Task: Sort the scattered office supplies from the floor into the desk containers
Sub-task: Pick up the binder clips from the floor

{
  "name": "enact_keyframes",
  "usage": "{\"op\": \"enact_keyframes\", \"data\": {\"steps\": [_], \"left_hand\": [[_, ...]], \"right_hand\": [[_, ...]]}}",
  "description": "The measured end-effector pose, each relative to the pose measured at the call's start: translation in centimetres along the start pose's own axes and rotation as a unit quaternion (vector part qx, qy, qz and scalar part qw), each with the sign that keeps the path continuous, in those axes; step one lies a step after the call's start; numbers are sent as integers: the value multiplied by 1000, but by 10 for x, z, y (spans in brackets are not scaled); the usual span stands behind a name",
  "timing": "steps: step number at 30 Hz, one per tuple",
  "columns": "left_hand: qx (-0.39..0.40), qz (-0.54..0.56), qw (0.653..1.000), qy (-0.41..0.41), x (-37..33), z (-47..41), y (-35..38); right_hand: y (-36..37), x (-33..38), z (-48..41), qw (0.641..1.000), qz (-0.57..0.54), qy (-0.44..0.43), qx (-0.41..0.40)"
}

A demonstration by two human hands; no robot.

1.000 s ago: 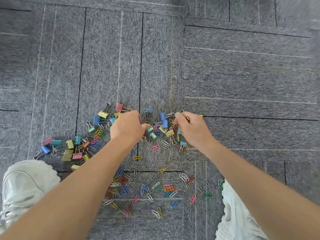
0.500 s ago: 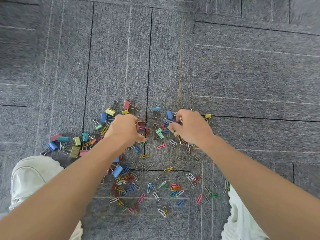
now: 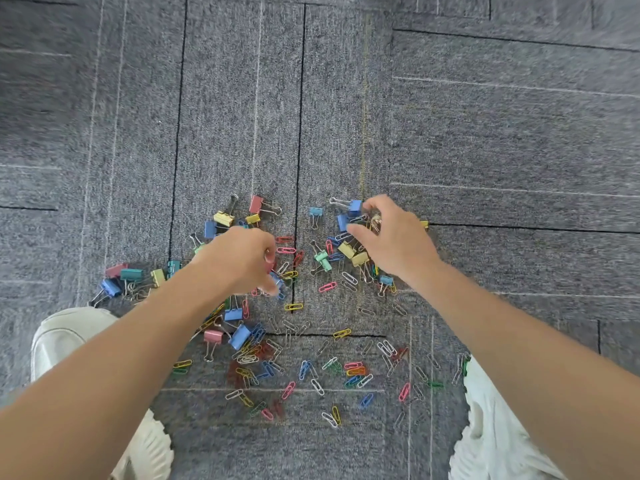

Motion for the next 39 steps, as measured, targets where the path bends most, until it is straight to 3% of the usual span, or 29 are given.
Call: {"op": "enact_keyframes", "data": {"steps": [7, 12, 15, 17, 19, 22, 26, 32, 37, 39], "left_hand": [[-25, -82, 996, 34, -2, 2, 11], [-45, -57, 997, 13, 9, -2, 5], [-40, -7, 999, 15, 15, -4, 2], [-44, 43, 997, 36, 13, -1, -3], [-57, 95, 992, 64, 10, 3, -12], [-74, 76, 990, 97, 7, 4, -19], [-98, 55, 991, 79, 14, 5, -19], [-206, 62, 973, 87, 2, 13, -39], [-208, 26, 976, -58, 2, 4, -28], [-198, 38, 976, -84, 4, -2, -22]], "right_hand": [[0, 11, -25, 996, 84, 30, -17], [3, 12, -30, 998, 41, 49, 0], [7, 11, -28, 996, -73, 38, 21], [16, 8, -21, 963, -255, 43, 77], [28, 8, -11, 894, -416, 62, 155], [38, 5, 3, 825, -514, 91, 217], [39, -7, 8, 810, -533, 119, 214], [36, -13, 8, 778, -585, 149, 174], [32, -2, 12, 731, -635, 133, 213], [34, -5, 12, 744, -612, 144, 226]]}}
Point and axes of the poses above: each hand's wrist, its own z-axis away from the middle knuckle, its own y-axis out of the palm, x = y × z, the point moved 10 cm from there along -z, towards the middle knuckle, and after that the axes turned 13 degrees about z, right-handed, at the moved point
